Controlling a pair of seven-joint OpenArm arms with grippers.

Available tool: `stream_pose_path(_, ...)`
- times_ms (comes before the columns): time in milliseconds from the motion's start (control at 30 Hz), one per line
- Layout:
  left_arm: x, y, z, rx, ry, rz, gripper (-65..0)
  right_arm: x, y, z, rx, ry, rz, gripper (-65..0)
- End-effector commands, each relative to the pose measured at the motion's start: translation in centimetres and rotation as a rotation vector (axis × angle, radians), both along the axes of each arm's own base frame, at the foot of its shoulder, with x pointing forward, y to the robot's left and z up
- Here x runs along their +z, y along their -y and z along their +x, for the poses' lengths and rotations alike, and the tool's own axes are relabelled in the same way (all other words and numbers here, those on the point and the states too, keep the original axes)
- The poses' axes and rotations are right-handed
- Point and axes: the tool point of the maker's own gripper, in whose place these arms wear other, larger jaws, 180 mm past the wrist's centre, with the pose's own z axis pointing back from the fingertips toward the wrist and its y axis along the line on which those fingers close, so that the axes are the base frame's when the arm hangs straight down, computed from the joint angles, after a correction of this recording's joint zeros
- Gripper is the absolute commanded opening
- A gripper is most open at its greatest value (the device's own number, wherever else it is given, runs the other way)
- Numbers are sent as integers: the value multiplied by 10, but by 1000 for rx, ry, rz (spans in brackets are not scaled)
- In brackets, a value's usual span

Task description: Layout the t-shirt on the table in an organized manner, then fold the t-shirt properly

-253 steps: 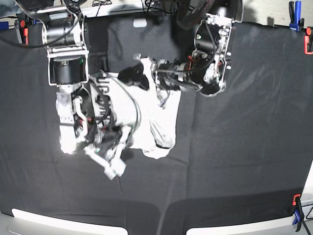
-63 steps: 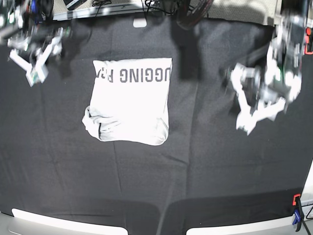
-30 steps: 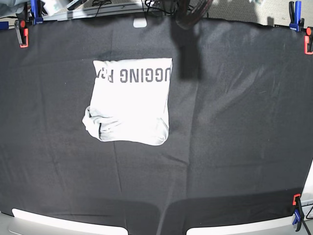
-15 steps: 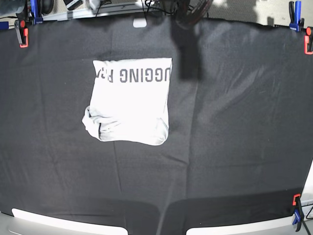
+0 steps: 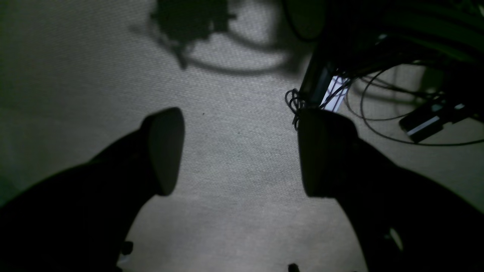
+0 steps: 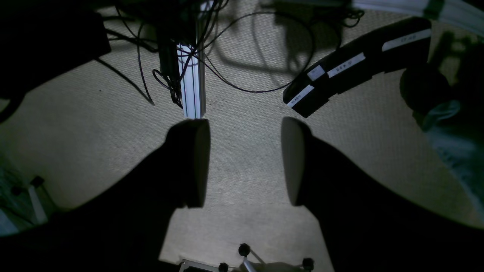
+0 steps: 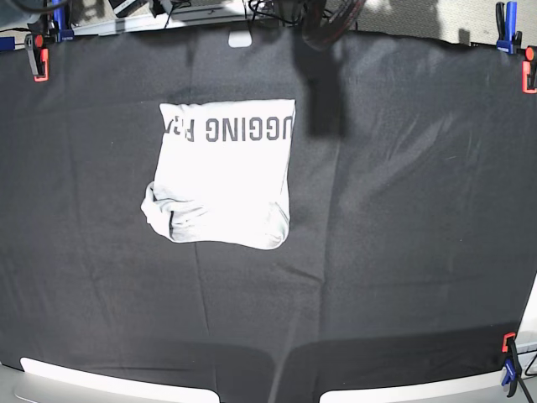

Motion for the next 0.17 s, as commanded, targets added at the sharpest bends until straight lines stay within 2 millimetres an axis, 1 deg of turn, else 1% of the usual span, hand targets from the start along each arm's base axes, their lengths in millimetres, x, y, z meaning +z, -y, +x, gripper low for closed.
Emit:
stream_pose_path(0, 3, -9, -3, -2, 3, 15, -212, 1, 5, 0, 6, 1, -1, -352)
stream_pose_path(67, 3, -9, -1, -3, 11, 17, -212, 1, 5, 1, 6, 2, -1, -353)
stream_pose_path(133, 3, -9, 6, -6, 25, 17, -212, 1, 4, 3, 3, 16, 1, -353)
